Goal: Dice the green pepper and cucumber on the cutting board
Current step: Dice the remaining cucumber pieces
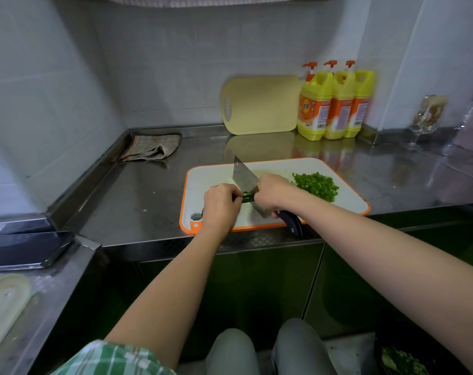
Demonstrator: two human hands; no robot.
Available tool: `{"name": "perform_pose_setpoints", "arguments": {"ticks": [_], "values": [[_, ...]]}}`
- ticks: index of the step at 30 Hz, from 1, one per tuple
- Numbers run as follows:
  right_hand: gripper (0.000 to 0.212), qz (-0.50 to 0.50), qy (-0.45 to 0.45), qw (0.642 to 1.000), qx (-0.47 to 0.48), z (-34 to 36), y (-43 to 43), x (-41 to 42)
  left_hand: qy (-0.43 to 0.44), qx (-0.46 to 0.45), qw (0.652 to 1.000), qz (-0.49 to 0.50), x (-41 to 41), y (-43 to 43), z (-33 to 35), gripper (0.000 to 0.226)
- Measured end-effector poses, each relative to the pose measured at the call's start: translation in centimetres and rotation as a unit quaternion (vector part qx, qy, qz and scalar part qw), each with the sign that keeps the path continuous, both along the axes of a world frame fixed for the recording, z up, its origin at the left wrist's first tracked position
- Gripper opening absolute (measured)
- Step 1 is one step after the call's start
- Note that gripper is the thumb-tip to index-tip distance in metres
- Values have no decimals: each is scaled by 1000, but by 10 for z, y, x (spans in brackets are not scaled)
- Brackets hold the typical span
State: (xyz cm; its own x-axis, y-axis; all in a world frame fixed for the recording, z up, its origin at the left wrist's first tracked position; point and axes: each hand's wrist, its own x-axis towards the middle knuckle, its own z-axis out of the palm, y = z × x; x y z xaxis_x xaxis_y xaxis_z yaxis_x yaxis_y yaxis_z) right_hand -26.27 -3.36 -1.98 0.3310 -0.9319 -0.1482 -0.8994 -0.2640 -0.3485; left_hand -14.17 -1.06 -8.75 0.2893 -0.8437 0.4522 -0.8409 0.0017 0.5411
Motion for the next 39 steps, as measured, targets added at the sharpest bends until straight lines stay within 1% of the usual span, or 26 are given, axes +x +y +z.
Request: {"name": "perform_pose_setpoints", "arguments": {"ticks": [6, 9, 13, 16, 19, 21, 23, 26, 29, 33, 37, 39], "values": [[10, -15, -28, 999, -15, 2, -7, -9, -5, 11, 999, -33, 1, 0, 0, 14], [14, -7, -31, 999, -19, 10, -8, -17, -7, 11, 999, -48, 2, -2, -1, 13], [18, 14, -6, 1000, 1, 16, -2, -17, -4, 5, 998, -58, 1, -4, 1, 10], [11, 8, 12, 1000, -3, 9, 1, -13, -3, 2, 998, -55, 0, -4, 1, 10], [17, 2, 28, 1000, -10, 1, -1, -6, 1, 5, 999, -51, 0, -5, 1, 10], [15, 4, 31, 999, -10, 1, -2, -5, 0, 3, 999, -50, 0, -6, 1, 10], [7, 1, 19, 1000, -14, 3, -3, -7, 0, -1, 999, -53, 0, -4, 1, 10], [17, -19, -14, 999, -29, 3, -9, -18, 1, -8, 998, -64, 1, -4, 1, 10], [20, -19, -43, 999, -27, 6, -10, -26, -2, -1, 996, -85, -2, -8, 1, 10], [26, -3, -38, 999, -11, 10, -5, -27, -15, -2, 997, -79, -6, -13, 2, 11], [20, -4, -17, 1000, 0, 6, -4, -22, -8, -6, 997, -71, -6, -13, 2, 10], [12, -6, -5, 1000, 0, 4, -3, -18, -13, -6, 997, -70, -6, -13, 2, 11]]}}
